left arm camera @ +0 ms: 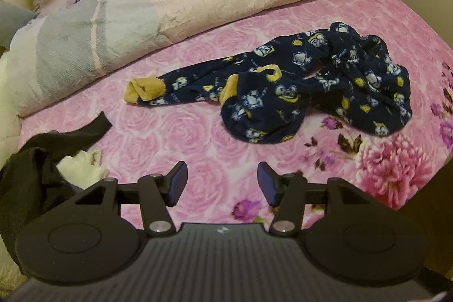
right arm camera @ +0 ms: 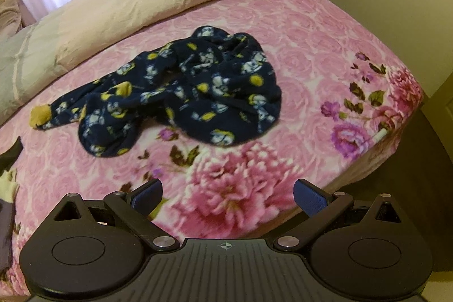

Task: Fold clothes
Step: 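Move both open grippers over the spread pajamas toward the yellow cuffs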

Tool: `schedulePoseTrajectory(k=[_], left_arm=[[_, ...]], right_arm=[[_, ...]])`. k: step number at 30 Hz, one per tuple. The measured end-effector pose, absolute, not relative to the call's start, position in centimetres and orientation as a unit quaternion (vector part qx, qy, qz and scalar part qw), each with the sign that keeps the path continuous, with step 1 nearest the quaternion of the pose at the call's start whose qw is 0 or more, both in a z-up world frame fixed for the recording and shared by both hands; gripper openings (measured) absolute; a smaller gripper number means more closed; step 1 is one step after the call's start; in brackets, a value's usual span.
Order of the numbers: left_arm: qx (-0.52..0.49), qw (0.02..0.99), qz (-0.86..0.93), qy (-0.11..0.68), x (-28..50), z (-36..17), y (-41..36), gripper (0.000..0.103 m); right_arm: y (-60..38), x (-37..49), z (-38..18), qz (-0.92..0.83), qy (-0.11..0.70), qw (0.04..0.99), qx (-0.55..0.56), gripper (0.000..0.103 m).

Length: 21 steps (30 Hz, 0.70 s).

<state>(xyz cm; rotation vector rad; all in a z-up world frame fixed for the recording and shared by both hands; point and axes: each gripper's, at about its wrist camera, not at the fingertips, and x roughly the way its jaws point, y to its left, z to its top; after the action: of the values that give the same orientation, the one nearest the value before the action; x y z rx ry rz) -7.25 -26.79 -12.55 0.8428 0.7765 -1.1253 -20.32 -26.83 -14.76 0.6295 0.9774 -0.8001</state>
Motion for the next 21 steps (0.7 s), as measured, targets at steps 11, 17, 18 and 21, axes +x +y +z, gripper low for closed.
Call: schedulePoseTrajectory(k=[11, 17, 18, 21], left_arm=[[0.311, 0.735, -0.438, 0.414, -12.0, -14.4, -35.6, 0.051], [0.286, 0.745, -0.412, 0.439, -13.0, -16.3, -37.0, 0.051], [0.286, 0.746, -0.406, 0.443, -12.9, -16.9, -37.0, 0.051], [0.286, 0.749, -0.386, 0.456, -12.6, -18.7, -36.8, 0.051]], right_arm=[[-42.1, -20.1, -16.9, -0.322, 0.473, 0.785, 0.237, 0.102], [-46.5, -17.4, -21.0, -0.262, 0.497, 0.807, 0.182, 0.099], [-46.8, -16.9, -22.1, -0.254, 0.501, 0.808, 0.181, 0.091], [-47.7, -15.3, -24.6, -0.230, 0.500, 0.813, 0.190, 0.087]])
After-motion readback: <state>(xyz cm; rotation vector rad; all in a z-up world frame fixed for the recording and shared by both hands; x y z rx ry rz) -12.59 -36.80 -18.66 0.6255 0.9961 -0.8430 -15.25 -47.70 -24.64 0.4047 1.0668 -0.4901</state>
